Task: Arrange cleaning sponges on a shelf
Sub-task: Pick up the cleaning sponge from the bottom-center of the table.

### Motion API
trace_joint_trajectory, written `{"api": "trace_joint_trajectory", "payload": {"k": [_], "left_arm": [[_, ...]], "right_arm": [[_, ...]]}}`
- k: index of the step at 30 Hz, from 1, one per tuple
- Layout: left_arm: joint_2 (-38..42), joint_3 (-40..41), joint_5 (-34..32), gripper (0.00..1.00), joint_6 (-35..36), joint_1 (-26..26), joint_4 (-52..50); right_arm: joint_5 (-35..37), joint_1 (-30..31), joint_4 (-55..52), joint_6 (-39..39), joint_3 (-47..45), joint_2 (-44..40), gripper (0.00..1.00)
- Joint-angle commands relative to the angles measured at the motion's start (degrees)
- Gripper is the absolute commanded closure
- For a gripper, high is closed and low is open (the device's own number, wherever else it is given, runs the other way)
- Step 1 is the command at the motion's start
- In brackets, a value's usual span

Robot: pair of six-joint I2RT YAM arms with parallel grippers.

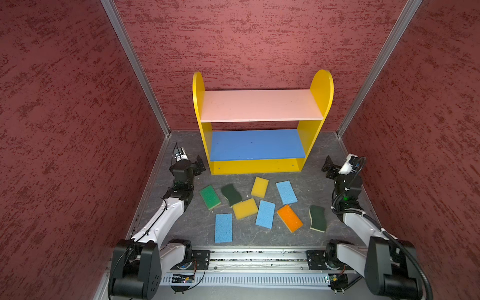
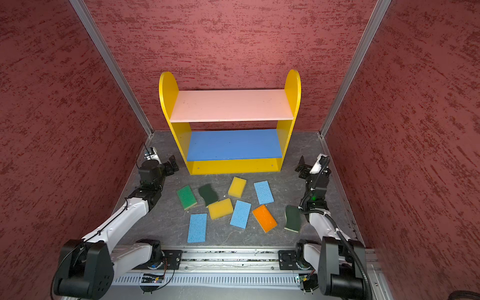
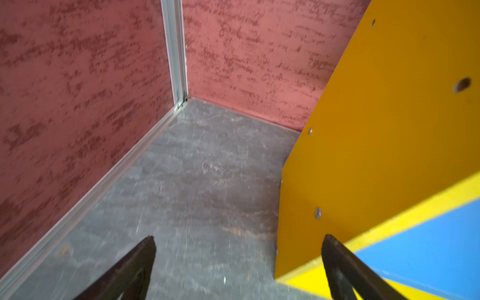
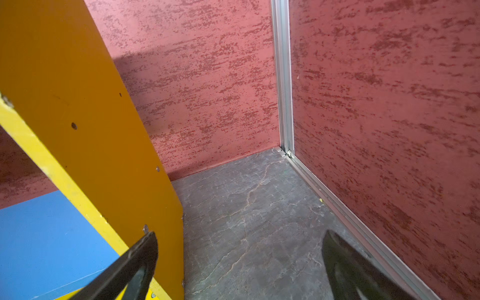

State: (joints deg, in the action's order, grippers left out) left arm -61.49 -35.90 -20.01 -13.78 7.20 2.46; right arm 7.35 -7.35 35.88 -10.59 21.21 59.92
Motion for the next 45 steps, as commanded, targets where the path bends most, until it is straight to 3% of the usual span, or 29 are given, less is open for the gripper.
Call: {"api": "trace_joint_trajectory", "payload": {"k": [1,6,18,24,34,45], "left_arm": [[2.15,-1.58,-3.77,0.01,-4.92,2.41,-15.14],[5.41,-3.13,-4.66,0.01,-6.15,8.89,-22.45],[12.01,-5.67,-5.92,0.01,-22.83,24.25,-44.65],[13.46,-5.06,-8.04,0.01,-31.37,32.64,-52.49],[8.77,-7.17,-9.52,0.01,-40.94,45.14,-63.79],[6.05,-5.70,-4.79,0.01,-51.01,55.04,-68.89]], "right_arm": [[5.02,0.75,-12.46,-4.91,2.28,-3.34,0.01],[3.20,1.85,-26.87,-8.45,8.40,-2.63,0.01],[8.95,10.74,-48.21,-14.25,14.20,-8.53,0.01],[7.39,11.91,-53.47,-15.93,12.80,-13.88,0.01],[3.74,11.98,-57.88,-18.21,12.32,-13.47,0.01],[3.19,11.96,-58.49,-18.76,12.62,-11.76,0.01]]}}
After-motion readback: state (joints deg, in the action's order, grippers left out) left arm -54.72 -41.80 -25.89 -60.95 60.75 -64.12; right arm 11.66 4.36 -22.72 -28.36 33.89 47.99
